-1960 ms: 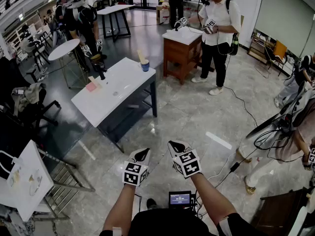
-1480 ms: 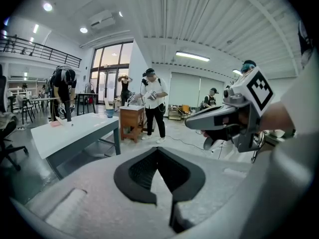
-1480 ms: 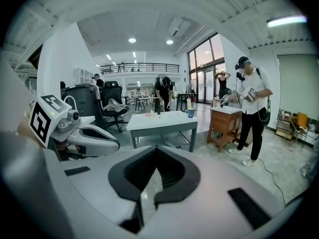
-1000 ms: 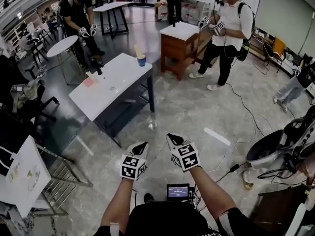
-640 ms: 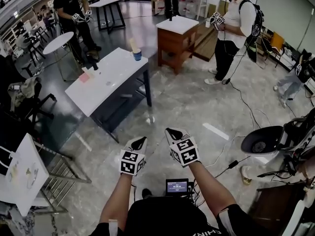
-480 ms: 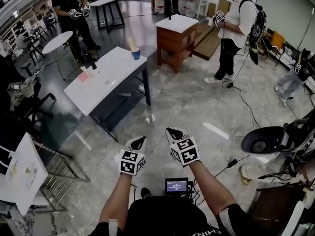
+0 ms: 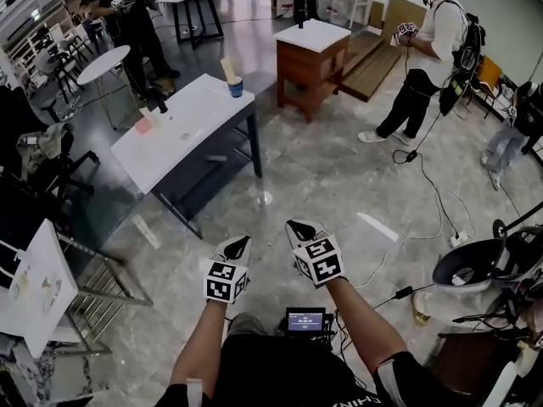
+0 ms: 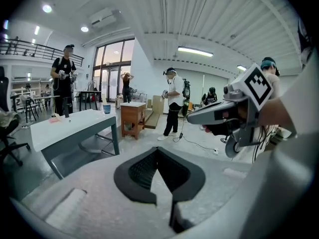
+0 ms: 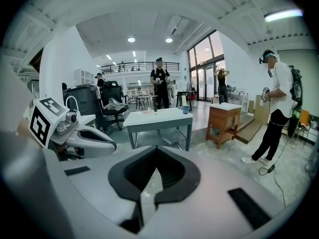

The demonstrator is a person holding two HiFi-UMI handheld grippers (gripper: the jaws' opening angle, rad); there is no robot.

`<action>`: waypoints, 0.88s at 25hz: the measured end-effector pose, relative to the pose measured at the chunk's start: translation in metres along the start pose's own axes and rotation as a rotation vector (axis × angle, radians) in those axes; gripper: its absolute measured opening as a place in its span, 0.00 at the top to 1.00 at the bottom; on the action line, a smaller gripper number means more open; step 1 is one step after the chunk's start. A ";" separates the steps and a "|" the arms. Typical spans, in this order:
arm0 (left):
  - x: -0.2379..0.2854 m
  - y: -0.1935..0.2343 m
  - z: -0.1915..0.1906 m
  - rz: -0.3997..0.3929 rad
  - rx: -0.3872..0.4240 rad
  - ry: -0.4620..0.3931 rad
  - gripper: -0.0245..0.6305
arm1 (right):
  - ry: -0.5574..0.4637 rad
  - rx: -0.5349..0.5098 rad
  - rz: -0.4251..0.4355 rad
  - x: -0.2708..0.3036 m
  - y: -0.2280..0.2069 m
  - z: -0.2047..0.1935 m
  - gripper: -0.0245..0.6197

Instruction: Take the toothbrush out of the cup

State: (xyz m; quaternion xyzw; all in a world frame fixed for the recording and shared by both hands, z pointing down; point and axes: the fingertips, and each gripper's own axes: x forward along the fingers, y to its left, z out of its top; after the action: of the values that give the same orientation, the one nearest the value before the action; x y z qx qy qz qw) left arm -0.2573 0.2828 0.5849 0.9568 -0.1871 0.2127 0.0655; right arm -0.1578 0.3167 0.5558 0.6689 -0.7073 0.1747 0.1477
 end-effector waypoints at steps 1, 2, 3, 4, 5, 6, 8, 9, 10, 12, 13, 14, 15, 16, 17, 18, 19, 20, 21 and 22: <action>0.003 0.001 -0.003 0.002 -0.005 0.007 0.95 | 0.003 0.002 0.004 0.002 -0.002 -0.002 0.95; 0.007 0.002 -0.004 0.003 -0.008 0.013 0.95 | 0.007 0.003 0.007 0.005 -0.004 -0.003 0.95; 0.012 0.005 -0.005 0.004 -0.010 0.016 0.95 | 0.010 0.004 0.009 0.009 -0.008 -0.004 0.95; 0.017 0.007 -0.004 0.005 -0.011 0.017 0.95 | 0.013 0.005 0.009 0.014 -0.011 -0.005 0.95; 0.023 0.011 -0.004 0.005 -0.011 0.018 0.95 | 0.016 0.009 0.007 0.019 -0.016 -0.006 0.95; 0.029 0.015 -0.003 0.002 -0.011 0.018 0.95 | 0.018 0.014 0.003 0.024 -0.020 -0.006 0.95; 0.041 0.023 -0.001 -0.004 -0.009 0.023 0.95 | 0.023 0.021 -0.002 0.035 -0.028 -0.005 0.95; 0.047 0.028 0.001 -0.008 -0.006 0.026 0.95 | 0.026 0.022 -0.005 0.040 -0.033 -0.003 0.95; 0.054 0.033 0.003 -0.013 -0.004 0.029 0.95 | 0.030 0.022 -0.007 0.046 -0.037 -0.001 0.95; 0.069 0.045 0.010 -0.025 -0.004 0.030 0.95 | 0.035 0.019 -0.015 0.060 -0.047 0.006 0.95; 0.078 0.052 0.014 -0.030 -0.003 0.029 0.95 | 0.037 0.019 -0.021 0.068 -0.053 0.010 0.95; 0.086 0.059 0.018 -0.036 -0.002 0.027 0.95 | 0.038 0.019 -0.028 0.078 -0.060 0.016 0.95; 0.094 0.068 0.023 -0.042 0.001 0.026 0.95 | 0.038 0.019 -0.034 0.087 -0.065 0.022 0.95; 0.102 0.076 0.028 -0.049 0.004 0.025 0.95 | 0.038 0.019 -0.040 0.096 -0.070 0.028 0.95; 0.109 0.085 0.033 -0.055 0.007 0.023 0.95 | 0.037 0.017 -0.045 0.105 -0.074 0.035 0.95; 0.116 0.093 0.039 -0.061 0.009 0.021 0.95 | 0.036 0.017 -0.050 0.114 -0.079 0.042 0.95; 0.123 0.102 0.045 -0.066 0.012 0.019 0.95 | 0.035 0.018 -0.054 0.123 -0.083 0.049 0.95; 0.129 0.111 0.050 -0.071 0.014 0.018 0.95 | 0.035 0.019 -0.058 0.132 -0.087 0.055 0.95; 0.136 0.119 0.055 -0.077 0.016 0.016 0.95 | 0.036 0.019 -0.062 0.141 -0.090 0.061 0.95; 0.142 0.127 0.059 -0.083 0.019 0.015 0.95 | 0.037 0.019 -0.066 0.150 -0.093 0.066 0.95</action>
State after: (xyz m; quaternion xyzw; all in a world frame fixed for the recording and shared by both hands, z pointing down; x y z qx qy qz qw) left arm -0.1649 0.1066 0.5989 0.9627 -0.1448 0.2186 0.0666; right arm -0.0722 0.1489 0.5678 0.6897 -0.6804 0.1888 0.1601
